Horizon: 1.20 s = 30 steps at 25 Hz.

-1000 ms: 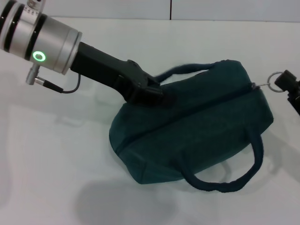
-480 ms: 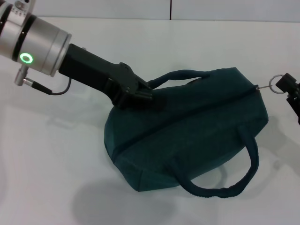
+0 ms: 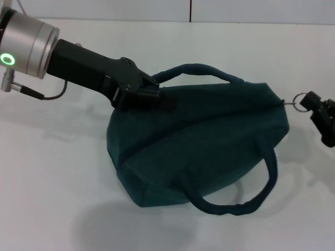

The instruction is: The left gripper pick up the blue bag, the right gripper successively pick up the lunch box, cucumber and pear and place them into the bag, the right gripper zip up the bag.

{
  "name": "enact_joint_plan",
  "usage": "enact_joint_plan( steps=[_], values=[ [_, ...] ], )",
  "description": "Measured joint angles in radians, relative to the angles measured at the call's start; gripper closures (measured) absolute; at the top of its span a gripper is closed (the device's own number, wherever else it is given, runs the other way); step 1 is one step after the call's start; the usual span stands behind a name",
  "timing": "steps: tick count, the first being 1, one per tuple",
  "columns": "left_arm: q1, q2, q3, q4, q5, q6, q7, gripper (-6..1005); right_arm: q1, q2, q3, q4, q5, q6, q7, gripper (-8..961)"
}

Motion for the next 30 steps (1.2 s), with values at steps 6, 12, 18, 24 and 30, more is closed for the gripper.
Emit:
enact_joint_plan(
  steps=[6,12,18,24,30],
  values=[
    [0.002,0.0,0.0,-0.001,-0.002,0.001,0.003,924,0.019,0.004,-0.05,0.002,-0.004,0.085,0.005,935],
    [0.004,-0.001,0.0,-0.001,-0.004,0.001,0.004,924,0.031,0.008,-0.094,0.001,-0.004,0.147,0.006,936],
    [0.016,-0.004,0.0,-0.001,-0.005,0.001,0.005,923,0.019,0.007,-0.118,0.002,0.0,0.13,0.006,936],
    [0.037,-0.001,0.002,-0.002,-0.005,0.001,0.017,923,-0.033,0.001,-0.081,0.003,0.028,-0.048,-0.001,936],
    [0.045,-0.001,0.005,-0.004,-0.007,0.005,0.03,923,-0.029,0.0,-0.044,0.016,0.027,0.012,0.006,935]
  ],
)
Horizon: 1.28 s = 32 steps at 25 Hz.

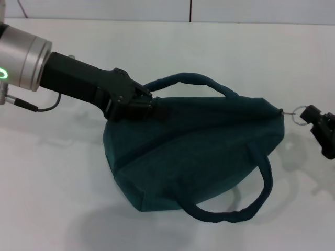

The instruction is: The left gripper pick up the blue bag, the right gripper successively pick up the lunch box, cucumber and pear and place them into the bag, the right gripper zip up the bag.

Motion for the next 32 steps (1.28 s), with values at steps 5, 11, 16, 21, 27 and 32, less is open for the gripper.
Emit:
enact_joint_plan(
  steps=[5,11,16,21,27,32],
  values=[
    [0.0,0.003,-0.001,-0.003,0.0,0.002,0.001,924,0.024,0.005,-0.052,0.0,-0.006,0.111,0.001,935],
    [-0.004,0.006,-0.005,-0.041,0.001,0.004,0.019,926,0.029,0.003,-0.119,0.001,-0.005,0.089,0.002,936],
    [-0.004,0.004,-0.024,-0.052,0.001,0.001,0.041,927,-0.024,-0.006,-0.121,0.001,0.0,-0.059,-0.005,936],
    [-0.01,0.006,-0.059,-0.064,0.0,-0.001,0.06,928,-0.069,-0.025,-0.122,0.001,-0.004,-0.187,-0.014,936],
    [-0.019,0.001,-0.059,-0.065,0.0,-0.003,0.096,930,-0.101,-0.027,-0.121,0.001,-0.004,-0.276,-0.036,937],
    [-0.026,0.0,-0.06,-0.106,-0.021,-0.004,0.129,913,-0.113,-0.044,-0.111,0.007,0.003,-0.362,-0.037,924]
  ],
)
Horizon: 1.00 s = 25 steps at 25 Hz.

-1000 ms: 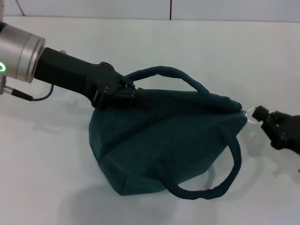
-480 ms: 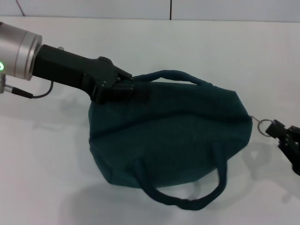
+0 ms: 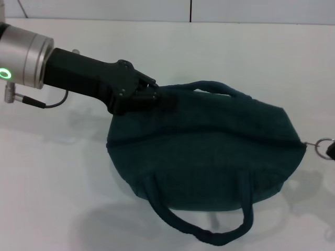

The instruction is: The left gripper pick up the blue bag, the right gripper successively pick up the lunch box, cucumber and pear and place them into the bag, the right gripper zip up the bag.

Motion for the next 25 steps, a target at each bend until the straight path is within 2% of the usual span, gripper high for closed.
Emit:
enact_joint_plan(
  steps=[4,8,14,20,25],
  values=[
    [0.005,-0.005,-0.04,-0.022,-0.014,-0.002,0.025,900,0.0,-0.009,0.034,0.026,0.001,0.002,0.003,911],
    [0.022,-0.014,-0.064,-0.024,-0.047,-0.002,0.038,886,0.0,-0.004,0.061,0.045,0.003,0.004,0.0,898],
    [0.031,-0.023,-0.064,-0.037,-0.071,-0.002,0.042,669,0.008,-0.002,0.067,0.047,0.003,0.034,0.0,879],
    [0.048,-0.035,-0.122,-0.057,-0.096,-0.002,0.104,530,0.018,-0.005,0.067,0.051,-0.002,0.078,0.011,859],
    [0.094,-0.043,-0.18,-0.105,-0.171,-0.002,0.226,421,0.015,-0.007,0.099,0.052,0.006,0.063,0.013,752]
  ],
)
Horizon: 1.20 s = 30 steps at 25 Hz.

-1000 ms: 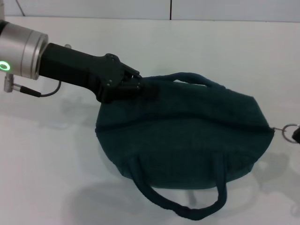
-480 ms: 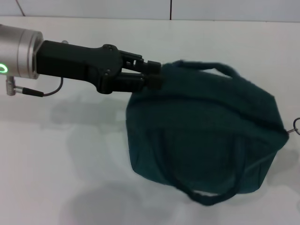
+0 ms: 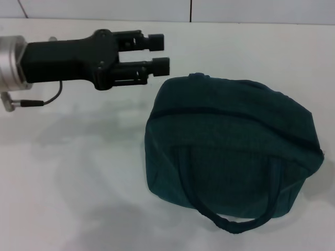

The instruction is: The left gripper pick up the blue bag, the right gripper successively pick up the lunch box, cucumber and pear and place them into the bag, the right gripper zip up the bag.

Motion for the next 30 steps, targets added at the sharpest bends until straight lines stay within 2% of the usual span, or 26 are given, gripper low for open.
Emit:
enact_joint_plan(
  steps=[1,3,5,7,10,12,15,19,22,24,27,30],
  values=[
    [0.01,-0.002,-0.003,-0.004,-0.012,0.0,0.018,406,-0.003,0.0,0.02,0.001,0.001,-0.006,0.001,731],
    [0.027,-0.007,-0.014,-0.007,-0.024,0.0,0.046,375,-0.007,0.0,0.055,0.001,0.001,-0.019,0.001,536],
    [0.049,-0.013,-0.023,-0.008,-0.034,-0.001,0.074,344,-0.008,-0.001,0.077,0.001,0.001,-0.032,0.001,495],
    [0.069,-0.017,-0.024,-0.009,-0.046,-0.001,0.095,343,-0.006,-0.01,0.114,-0.011,0.001,-0.075,0.025,454],
    [0.094,-0.021,-0.026,-0.014,-0.067,-0.001,0.114,342,0.021,-0.041,0.116,-0.072,-0.026,-0.129,0.115,393],
    [0.105,-0.022,-0.021,-0.015,-0.079,0.007,0.113,341,0.067,-0.078,0.107,-0.153,-0.09,-0.173,0.231,352],
    [0.107,-0.017,-0.016,-0.014,-0.075,0.026,0.108,340,0.144,-0.112,0.109,-0.216,-0.159,-0.242,0.341,298],
    [0.112,-0.011,-0.016,-0.013,-0.059,0.038,0.099,339,0.25,-0.135,0.11,-0.258,-0.228,-0.257,0.441,243],
    [0.12,-0.011,-0.015,-0.014,-0.05,0.038,0.1,338,0.302,-0.136,0.11,-0.274,-0.276,-0.215,0.476,219],
    [0.134,-0.012,-0.015,-0.015,-0.049,0.038,0.104,337,0.338,-0.123,0.11,-0.278,-0.315,-0.173,0.478,208],
    [0.155,-0.018,-0.017,-0.016,-0.052,0.038,0.126,336,0.38,-0.099,0.109,-0.279,-0.351,-0.114,0.479,171],
    [0.169,-0.024,-0.018,-0.016,-0.055,0.038,0.159,335,0.419,-0.062,0.107,-0.29,-0.394,-0.034,0.481,93]
  ],
)
